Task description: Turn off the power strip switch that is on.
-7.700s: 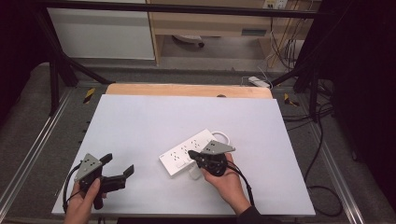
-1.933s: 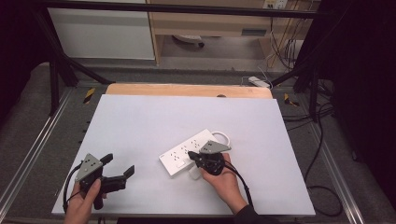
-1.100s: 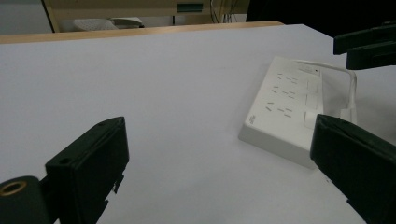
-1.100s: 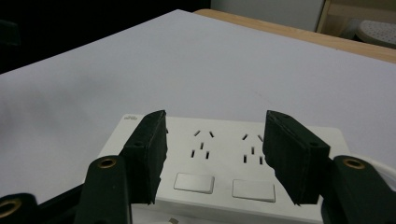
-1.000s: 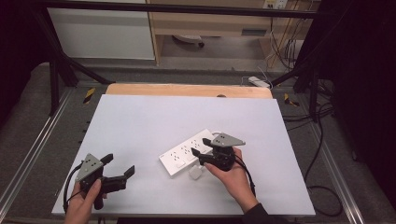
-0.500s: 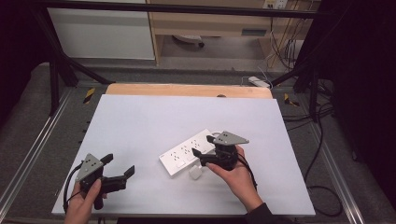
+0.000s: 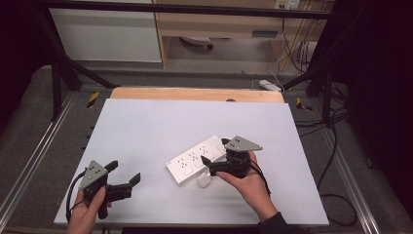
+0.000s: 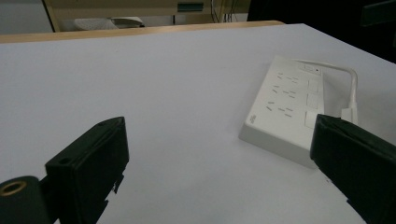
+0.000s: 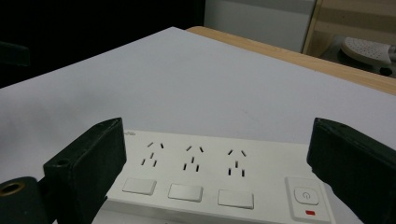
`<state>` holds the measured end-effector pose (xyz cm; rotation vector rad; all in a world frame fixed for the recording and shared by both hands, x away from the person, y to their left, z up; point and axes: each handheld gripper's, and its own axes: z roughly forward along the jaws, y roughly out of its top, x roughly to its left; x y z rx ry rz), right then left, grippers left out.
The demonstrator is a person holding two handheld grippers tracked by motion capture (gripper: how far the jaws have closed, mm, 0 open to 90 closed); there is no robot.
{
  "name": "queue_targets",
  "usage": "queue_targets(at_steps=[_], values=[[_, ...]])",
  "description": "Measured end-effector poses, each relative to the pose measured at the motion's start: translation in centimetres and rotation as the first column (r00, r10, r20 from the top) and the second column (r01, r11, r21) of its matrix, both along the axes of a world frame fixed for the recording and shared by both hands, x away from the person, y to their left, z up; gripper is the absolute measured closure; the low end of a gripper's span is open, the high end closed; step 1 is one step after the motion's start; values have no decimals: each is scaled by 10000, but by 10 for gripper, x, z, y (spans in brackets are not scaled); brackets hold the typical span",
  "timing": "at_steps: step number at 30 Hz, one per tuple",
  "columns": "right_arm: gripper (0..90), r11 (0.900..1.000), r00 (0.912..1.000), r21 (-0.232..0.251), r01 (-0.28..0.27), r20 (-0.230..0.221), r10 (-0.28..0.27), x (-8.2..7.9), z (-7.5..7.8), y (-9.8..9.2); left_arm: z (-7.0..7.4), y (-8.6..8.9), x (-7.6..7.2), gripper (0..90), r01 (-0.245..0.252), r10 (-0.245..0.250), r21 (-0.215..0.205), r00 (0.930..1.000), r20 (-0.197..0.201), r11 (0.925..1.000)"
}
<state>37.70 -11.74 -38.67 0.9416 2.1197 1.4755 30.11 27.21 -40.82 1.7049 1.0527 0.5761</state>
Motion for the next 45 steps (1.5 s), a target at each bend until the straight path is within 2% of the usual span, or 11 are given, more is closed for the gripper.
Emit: queue_targets(at_steps=[7, 19, 33, 45], values=[[31, 9998, 9998, 96, 164, 114, -165, -2, 4, -7, 0, 0, 0, 44, -6, 6, -13, 10000, 6, 10000], [17, 9990, 9972, 299, 318, 673, -337, -9, 12, -29, 0, 0, 0, 43, -28, 29, -53, 10000, 2, 10000], [24, 9929, 9876, 563, 1046, 1118, -1104, -20, 19, -72, 0, 0, 0, 43, -8, 8, 20, 10000, 0, 10000], [31, 9805, 9752, 854, 1773, 1190, -1867, -32, 21, -114, 0, -1, 0, 43, -25, 25, -7, 10000, -11, 10000]])
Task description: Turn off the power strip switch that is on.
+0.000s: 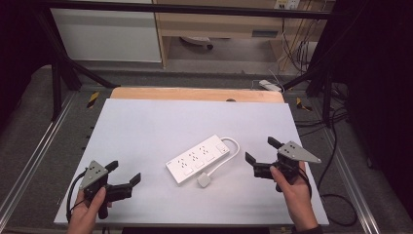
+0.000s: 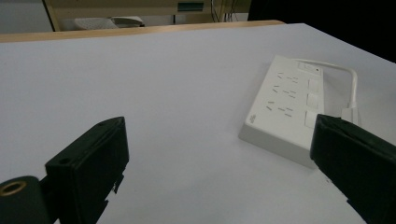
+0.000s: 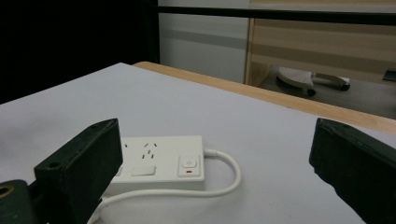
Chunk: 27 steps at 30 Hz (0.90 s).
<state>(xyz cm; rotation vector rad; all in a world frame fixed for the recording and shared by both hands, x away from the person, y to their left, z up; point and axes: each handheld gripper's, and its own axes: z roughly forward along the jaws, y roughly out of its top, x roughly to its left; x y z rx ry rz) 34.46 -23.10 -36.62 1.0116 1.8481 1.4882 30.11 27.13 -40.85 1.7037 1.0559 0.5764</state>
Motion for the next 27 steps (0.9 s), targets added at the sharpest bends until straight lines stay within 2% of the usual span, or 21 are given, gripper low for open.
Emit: queue_targets(at_steps=[17, 27], values=[[27, 9962, 9966, 274, 821, 31, -822, -10, -6, -42, 0, 0, 0, 43, 3, -3, 14, 10000, 18, 10000], [28, 9938, 9941, 313, 1064, -253, -1057, -10, -25, -51, 0, 0, 0, 43, 8, -7, -7, 10000, 58, 10000]])
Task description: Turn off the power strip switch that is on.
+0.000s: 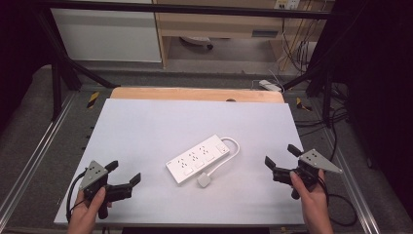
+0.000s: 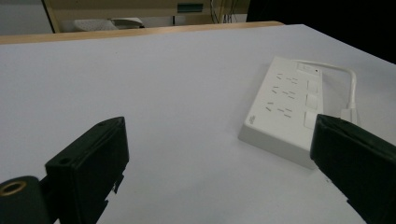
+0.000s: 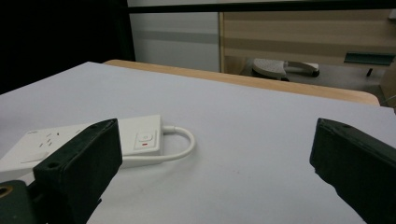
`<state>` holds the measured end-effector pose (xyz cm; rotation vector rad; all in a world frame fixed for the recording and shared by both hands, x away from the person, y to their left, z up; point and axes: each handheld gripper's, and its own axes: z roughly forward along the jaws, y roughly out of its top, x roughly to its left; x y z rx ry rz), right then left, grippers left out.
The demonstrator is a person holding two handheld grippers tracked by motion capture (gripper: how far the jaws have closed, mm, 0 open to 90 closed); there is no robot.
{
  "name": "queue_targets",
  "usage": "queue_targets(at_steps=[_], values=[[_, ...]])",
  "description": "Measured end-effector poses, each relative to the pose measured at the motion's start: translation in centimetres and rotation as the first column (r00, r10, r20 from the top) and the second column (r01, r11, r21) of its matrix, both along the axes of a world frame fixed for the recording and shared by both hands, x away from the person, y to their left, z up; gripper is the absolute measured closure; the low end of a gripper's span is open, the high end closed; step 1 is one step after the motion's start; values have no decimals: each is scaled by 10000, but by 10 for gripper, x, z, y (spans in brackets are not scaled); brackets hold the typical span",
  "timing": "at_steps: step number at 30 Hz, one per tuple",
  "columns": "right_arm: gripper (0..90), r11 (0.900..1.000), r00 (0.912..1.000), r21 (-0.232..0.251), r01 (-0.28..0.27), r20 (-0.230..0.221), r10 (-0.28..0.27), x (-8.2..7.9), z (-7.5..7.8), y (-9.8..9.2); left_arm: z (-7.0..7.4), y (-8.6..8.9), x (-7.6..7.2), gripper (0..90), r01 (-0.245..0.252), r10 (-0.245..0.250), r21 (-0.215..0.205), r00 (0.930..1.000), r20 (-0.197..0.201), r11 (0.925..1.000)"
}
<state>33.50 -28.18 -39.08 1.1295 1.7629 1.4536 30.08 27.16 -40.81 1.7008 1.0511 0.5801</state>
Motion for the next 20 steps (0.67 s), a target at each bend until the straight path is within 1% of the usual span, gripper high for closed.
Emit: queue_targets(at_steps=[1, 5, 7, 9, 12, 15, 17, 18, 19, 20], values=[[28, 10000, 10000, 52, -19, -53, 19, 0, -2, 0, 0, 0, 0, 43, -1, 1, -1, 10000, 4, 10000], [30, 10000, 9998, -74, -45, -177, 43, 3, -10, 2, 0, 0, 0, 43, 42, -42, 5, 10000, 38, 10000], [31, 10000, 9994, -42, -81, -326, 80, 4, -15, 4, 0, 0, 0, 43, 42, -42, -16, 10000, 37, 10000], [30, 9996, 9988, -238, -171, -453, 160, 5, -19, 7, 0, 0, 0, 43, 51, -51, -25, 10000, 32, 10000], [32, 9995, 9976, -202, -253, -655, 239, 8, -25, 9, 0, -1, 0, 43, 55, -55, -6, 10000, 38, 10000], [33, 9986, 9946, -392, -343, -992, 303, 10, -33, 13, 0, -1, 0, 43, 79, -79, 28, 10000, 35, 10000], [32, 9965, 9908, -676, -499, -1291, 408, 12, -38, 17, 0, -1, 0, 43, 106, -106, 46, 9999, 35, 9999], [31, 9938, 9891, -968, -554, -1416, 413, 12, -40, 20, 0, -2, 0, 43, 115, -115, 50, 9999, 28, 9999], [32, 9910, 9865, -1229, -534, -1602, 333, 13, -42, 22, 0, -2, 0, 43, 109, -109, 53, 9999, 30, 9999], [34, 9894, 9822, -1367, -484, -1867, 222, 14, -45, 23, 0, -2, 0, 43, 115, -115, 56, 9999, 34, 9999]])
